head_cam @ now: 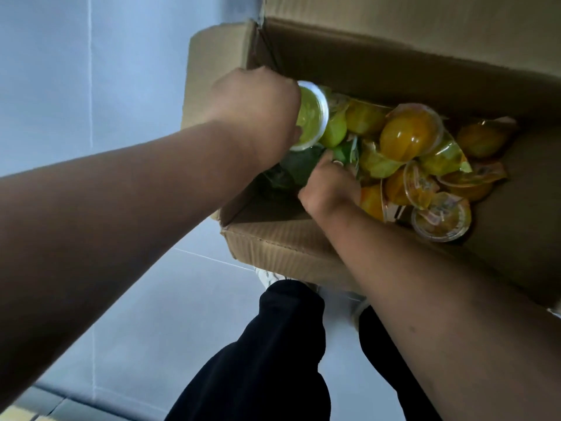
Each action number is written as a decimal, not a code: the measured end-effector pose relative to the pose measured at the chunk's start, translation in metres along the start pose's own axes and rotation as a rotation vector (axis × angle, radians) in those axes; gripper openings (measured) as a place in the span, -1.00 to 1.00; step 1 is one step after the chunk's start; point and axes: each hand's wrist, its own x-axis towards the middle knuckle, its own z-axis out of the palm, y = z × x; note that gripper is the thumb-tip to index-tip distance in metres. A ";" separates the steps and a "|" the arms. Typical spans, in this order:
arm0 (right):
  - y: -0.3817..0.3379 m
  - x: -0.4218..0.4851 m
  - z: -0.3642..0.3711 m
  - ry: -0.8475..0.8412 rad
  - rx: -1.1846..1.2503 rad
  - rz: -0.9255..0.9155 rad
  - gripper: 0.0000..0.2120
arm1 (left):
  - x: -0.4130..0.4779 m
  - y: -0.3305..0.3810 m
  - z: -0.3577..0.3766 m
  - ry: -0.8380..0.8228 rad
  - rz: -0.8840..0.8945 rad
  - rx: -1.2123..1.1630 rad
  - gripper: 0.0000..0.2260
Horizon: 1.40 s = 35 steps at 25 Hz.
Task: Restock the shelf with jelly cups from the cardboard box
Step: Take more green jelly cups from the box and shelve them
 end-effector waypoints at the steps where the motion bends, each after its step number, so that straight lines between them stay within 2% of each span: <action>1: -0.002 0.000 -0.001 0.032 0.047 0.008 -0.35 | -0.004 -0.004 0.000 0.032 0.000 -0.007 -0.62; 5: 0.002 -0.013 -0.011 0.033 0.271 0.100 -0.39 | -0.025 -0.010 0.000 0.069 -0.088 -0.170 -0.55; 9: 0.013 -0.047 -0.043 -0.011 0.459 0.193 -0.45 | -0.055 -0.016 -0.014 0.049 -0.314 -0.475 -0.62; 14: 0.019 -0.115 -0.096 -0.074 0.959 0.428 -0.52 | -0.105 -0.018 -0.046 0.015 -0.691 -1.135 -0.67; 17: 0.022 -0.159 -0.141 -0.051 1.126 0.475 -0.62 | -0.131 -0.014 -0.086 0.051 -0.875 -1.481 -0.73; 20: 0.009 -0.196 -0.195 0.014 1.209 0.451 -0.76 | -0.153 -0.009 -0.142 0.068 -0.984 -1.798 -0.82; 23: -0.013 -0.240 -0.268 0.075 1.245 0.350 -0.76 | -0.178 -0.014 -0.216 0.085 -0.991 -2.054 -0.73; 27: -0.039 -0.309 -0.366 0.153 1.315 0.184 -0.93 | -0.222 -0.026 -0.319 0.110 -0.889 -2.325 -0.83; 31: -0.069 -0.386 -0.465 0.299 1.334 -0.036 -0.82 | -0.278 -0.048 -0.433 0.230 -0.599 -2.493 -0.84; 35: -0.099 -0.445 -0.535 0.435 1.383 -0.177 -0.77 | -0.315 -0.068 -0.519 0.312 -0.322 -2.466 -0.86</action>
